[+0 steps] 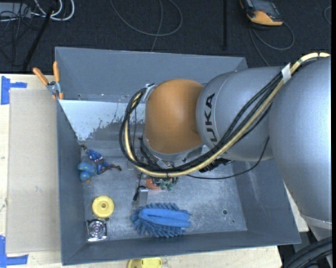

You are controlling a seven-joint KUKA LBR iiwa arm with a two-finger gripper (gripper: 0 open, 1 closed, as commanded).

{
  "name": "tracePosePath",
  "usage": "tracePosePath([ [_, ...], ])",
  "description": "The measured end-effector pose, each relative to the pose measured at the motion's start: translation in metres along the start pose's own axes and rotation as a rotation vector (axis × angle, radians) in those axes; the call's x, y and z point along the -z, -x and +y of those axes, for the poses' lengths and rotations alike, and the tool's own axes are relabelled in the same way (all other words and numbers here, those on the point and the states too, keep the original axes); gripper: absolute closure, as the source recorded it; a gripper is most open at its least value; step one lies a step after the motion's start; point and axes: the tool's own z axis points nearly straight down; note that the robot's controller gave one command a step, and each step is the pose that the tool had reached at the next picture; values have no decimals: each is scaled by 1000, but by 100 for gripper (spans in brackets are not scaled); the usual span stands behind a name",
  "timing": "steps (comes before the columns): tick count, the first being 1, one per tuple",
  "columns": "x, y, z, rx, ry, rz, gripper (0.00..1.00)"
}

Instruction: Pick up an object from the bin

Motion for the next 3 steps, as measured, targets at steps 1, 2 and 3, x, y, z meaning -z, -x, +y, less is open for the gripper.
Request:
tracePosePath([
  [1, 5, 2, -1, -4, 1, -7, 0],
  [2, -18, -12, -53, 11, 2, -8, 0],
  [3, -58, -11, -69, 50, -3, -9, 0],
])
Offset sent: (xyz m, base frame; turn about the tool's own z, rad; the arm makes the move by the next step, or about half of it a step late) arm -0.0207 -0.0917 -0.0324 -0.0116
